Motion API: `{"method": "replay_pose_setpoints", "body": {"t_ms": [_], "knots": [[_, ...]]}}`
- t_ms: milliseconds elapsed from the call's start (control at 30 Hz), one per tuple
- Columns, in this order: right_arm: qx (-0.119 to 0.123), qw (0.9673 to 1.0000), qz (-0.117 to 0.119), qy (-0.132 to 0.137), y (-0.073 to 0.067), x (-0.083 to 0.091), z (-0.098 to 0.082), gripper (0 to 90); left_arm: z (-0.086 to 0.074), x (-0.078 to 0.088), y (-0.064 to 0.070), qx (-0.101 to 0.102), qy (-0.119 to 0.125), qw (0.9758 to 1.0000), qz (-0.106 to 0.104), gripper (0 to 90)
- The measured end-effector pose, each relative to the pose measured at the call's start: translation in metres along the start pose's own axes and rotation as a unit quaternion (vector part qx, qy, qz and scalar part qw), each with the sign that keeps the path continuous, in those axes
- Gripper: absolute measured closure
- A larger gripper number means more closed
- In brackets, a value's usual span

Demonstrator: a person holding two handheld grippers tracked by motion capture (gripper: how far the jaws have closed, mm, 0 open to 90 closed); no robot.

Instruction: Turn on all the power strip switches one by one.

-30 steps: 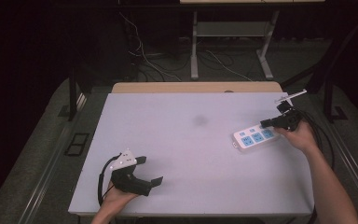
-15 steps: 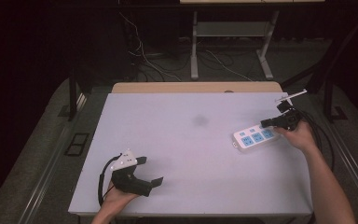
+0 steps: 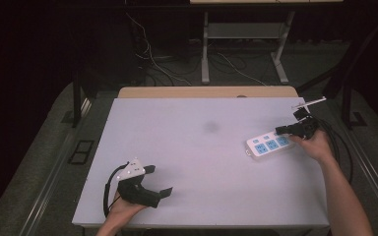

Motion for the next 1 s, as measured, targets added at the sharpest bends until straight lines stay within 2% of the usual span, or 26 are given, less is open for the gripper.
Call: {"method": "replay_pose_setpoints", "body": {"t_ms": [100, 300, 500, 800, 1000], "knots": [[-0.002, 1.0, -0.002, 0.004, -0.0002, -0.0003, -0.0004, 90.0, 0.0002, 0.0006, 0.0002, -0.002, -0.001, 1.0, 0.001, 0.0], [0.009, 0.9998, -0.014, 0.004, -0.0015, -0.0009, -0.001, 90.0, 0.0004, 0.0, 0.0015, -0.003, -0.001, 1.0, 0.0, 0.0], [0.003, 1.0, -0.007, 0.006, -0.0007, -0.0007, -0.0013, 90.0, 0.0004, 0.0016, 0.0003, 0.0, 0.002, 1.0, 0.002, 0.0], [0.004, 0.9996, -0.028, 0.009, -0.0033, -0.0004, -0.0012, 90.0, 0.0008, 0.001, -0.0003, -0.002, 0.001, 1.0, -0.002, 0.0], [0.0, 0.9997, -0.022, 0.006, -0.0086, 0.0004, -0.0001, 89.7, 0.0013, 0.0021, -0.0016, 0.0, 0.003, 1.0, -0.003, 0.0]]}}
Point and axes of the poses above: each handheld gripper's, and its own axes: x roughly backward along the jaws, z roughly out of its top, y roughly to its right, the point moved 8 cm from there along -x, roughly forward along the jaws, and after that the axes turned 7 degrees about -y, right-handed, at the moved point
